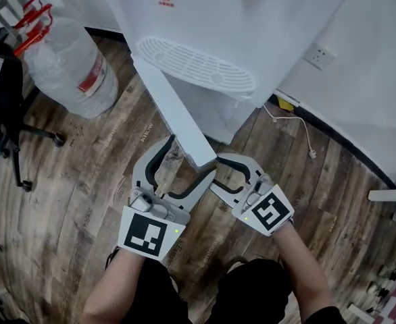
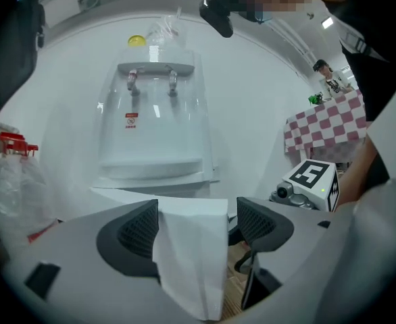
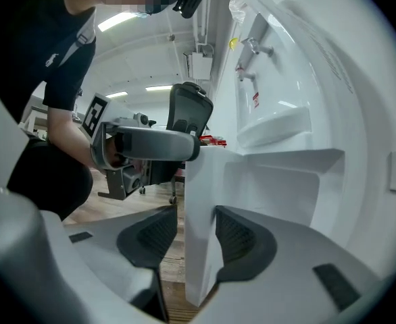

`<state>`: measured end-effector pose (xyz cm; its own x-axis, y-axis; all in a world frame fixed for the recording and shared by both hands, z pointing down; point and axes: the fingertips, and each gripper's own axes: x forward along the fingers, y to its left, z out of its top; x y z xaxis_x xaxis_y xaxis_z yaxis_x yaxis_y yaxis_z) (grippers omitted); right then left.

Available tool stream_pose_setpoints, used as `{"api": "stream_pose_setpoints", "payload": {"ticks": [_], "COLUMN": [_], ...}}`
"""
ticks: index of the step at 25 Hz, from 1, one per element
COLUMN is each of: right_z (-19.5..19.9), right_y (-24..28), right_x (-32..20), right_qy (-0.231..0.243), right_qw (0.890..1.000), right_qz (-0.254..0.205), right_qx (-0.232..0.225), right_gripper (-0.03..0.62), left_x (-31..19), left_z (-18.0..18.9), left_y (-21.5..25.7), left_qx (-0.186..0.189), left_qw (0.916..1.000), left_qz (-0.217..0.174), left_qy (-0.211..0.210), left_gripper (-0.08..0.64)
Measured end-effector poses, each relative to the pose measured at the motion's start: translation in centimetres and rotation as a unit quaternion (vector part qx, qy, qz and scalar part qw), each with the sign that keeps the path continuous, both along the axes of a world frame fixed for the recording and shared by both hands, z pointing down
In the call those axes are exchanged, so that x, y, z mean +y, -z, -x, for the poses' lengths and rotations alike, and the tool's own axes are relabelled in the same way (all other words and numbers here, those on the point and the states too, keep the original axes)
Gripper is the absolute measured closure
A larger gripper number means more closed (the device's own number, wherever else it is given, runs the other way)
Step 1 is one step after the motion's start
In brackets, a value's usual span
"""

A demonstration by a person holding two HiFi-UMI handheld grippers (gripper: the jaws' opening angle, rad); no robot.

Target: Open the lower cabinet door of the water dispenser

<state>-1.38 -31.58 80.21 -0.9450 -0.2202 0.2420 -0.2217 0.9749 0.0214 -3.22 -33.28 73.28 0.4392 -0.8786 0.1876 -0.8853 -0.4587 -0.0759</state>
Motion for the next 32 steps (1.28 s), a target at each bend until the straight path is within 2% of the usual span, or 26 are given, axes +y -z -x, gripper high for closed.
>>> {"api": "stream_pose_setpoints", "payload": {"ticks": [6,9,12,18,22,29,32], "right_z": [2.3,3.8,4.8,6.6,7.7,9.4,9.9], "right_y": [-0.3,-0.4,-0.4,-0.5,0.1,1.2,1.3], "right_x": [2.5,3.4,4.0,5.3,5.3,5.3,5.3], "right_qy": [0.044,0.064,0.077,0.100,0.100,0.116,0.118], "right_qw": [0.999,0.998,0.997,0.995,0.994,0.992,0.992], "right_qz": [0.009,0.006,0.008,0.013,0.027,0.024,0.023], "right_qx": [-0.005,-0.013,-0.020,-0.022,-0.041,-0.036,-0.030], "right_gripper": [0.405,0.405,0.408,0.414,0.433,0.437,0.440], "left_x": [1.3,1.4,1.5,2.5,3.2,4.4,4.8], "left_z": [1.4,2.2,3.4,5.3,6.9,9.9,11.4], "left_y": [0.6,1.3,1.5,1.0,1.1,0.7,0.5], "left_qx": [-0.075,-0.088,-0.086,-0.089,-0.092,-0.058,-0.032], "left_qw": [0.9971,0.9955,0.9950,0.9947,0.9941,0.9945,0.9930], "left_qz": [-0.007,-0.015,-0.012,0.004,0.008,0.046,0.070], "left_qy": [0.014,0.032,0.049,0.052,0.057,0.075,0.090], "left_gripper": [0.193,0.193,0.193,0.194,0.196,0.198,0.199]}}
